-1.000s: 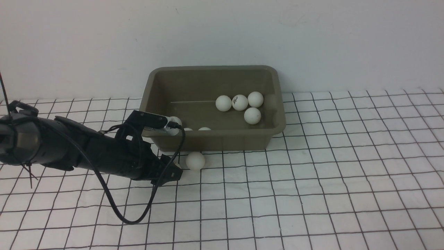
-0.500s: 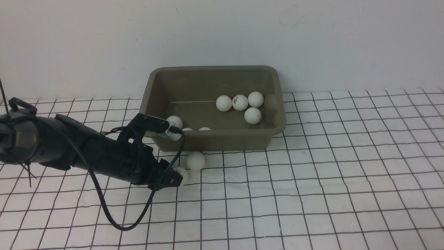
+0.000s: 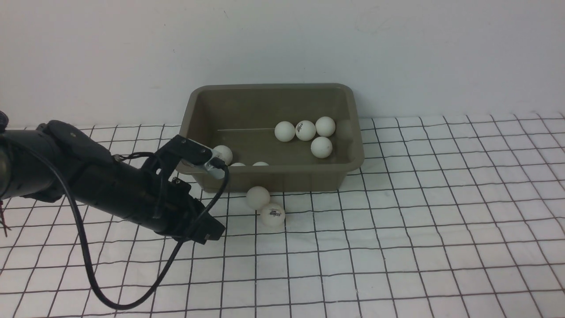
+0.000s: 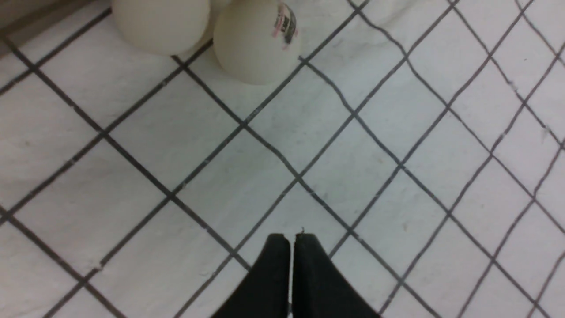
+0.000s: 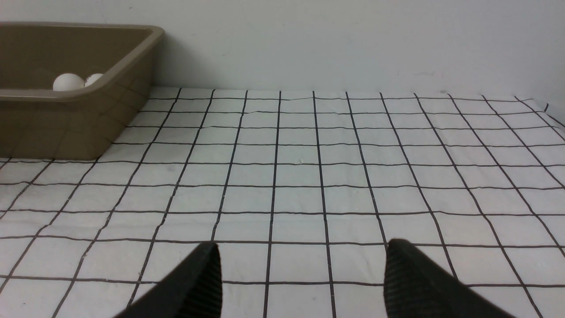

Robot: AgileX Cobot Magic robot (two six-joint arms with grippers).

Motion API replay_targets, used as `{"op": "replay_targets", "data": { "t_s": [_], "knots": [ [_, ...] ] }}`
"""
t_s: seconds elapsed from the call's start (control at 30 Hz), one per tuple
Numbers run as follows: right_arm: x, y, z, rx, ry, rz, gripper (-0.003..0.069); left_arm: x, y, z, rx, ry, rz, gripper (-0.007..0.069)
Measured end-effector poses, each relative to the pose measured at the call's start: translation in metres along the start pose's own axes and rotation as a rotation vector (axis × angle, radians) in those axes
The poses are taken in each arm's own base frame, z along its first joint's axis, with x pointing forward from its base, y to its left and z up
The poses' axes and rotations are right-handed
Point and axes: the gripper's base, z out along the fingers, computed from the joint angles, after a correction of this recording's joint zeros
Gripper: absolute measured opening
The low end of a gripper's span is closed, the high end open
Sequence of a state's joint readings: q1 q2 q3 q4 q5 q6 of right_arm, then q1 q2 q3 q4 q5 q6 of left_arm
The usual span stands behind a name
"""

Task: Put the table tennis balls into the box on the white checkered tablecloth.
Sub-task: 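Reach for and grasp a ping pong ball on the table beside the basket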

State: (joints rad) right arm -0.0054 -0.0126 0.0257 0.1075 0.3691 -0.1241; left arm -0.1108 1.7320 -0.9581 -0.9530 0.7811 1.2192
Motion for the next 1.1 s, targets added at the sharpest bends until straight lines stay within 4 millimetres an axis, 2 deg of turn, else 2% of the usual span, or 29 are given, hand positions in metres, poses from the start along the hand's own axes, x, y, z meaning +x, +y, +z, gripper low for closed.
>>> {"op": "replay_targets", "data": {
  "t_s": [0.23, 0.37, 0.53, 0.67, 0.73, 0.83, 1.1],
  "knots": [
    [0.0, 0.0, 0.0, 0.0, 0.0, 0.0, 0.0451, -0.011, -0.018, 0.009, 0.063, -0.06, 0.032, 0.0],
    [0.0, 0.0, 0.0, 0.0, 0.0, 0.0, 0.0451, -0.014, -0.021, 0.014, 0.019, -0.076, 0.061, 0.0045],
    [0.0, 0.0, 0.0, 0.0, 0.0, 0.0, 0.0451, -0.017, -0.018, 0.015, -0.038, -0.097, 0.038, 0.0195],
    [0.0, 0.0, 0.0, 0.0, 0.0, 0.0, 0.0451, -0.018, -0.014, 0.015, -0.078, -0.112, -0.02, 0.039],
    [0.0, 0.0, 0.0, 0.0, 0.0, 0.0, 0.0451, -0.019, -0.014, 0.015, -0.086, -0.116, -0.035, 0.0433],
    [0.0, 0.0, 0.0, 0.0, 0.0, 0.0, 0.0451, -0.019, -0.014, 0.015, -0.085, -0.117, -0.052, 0.0448],
    [0.0, 0.0, 0.0, 0.0, 0.0, 0.0, 0.0451, -0.019, -0.013, 0.015, -0.087, -0.118, -0.054, 0.0419]
  ]
}}
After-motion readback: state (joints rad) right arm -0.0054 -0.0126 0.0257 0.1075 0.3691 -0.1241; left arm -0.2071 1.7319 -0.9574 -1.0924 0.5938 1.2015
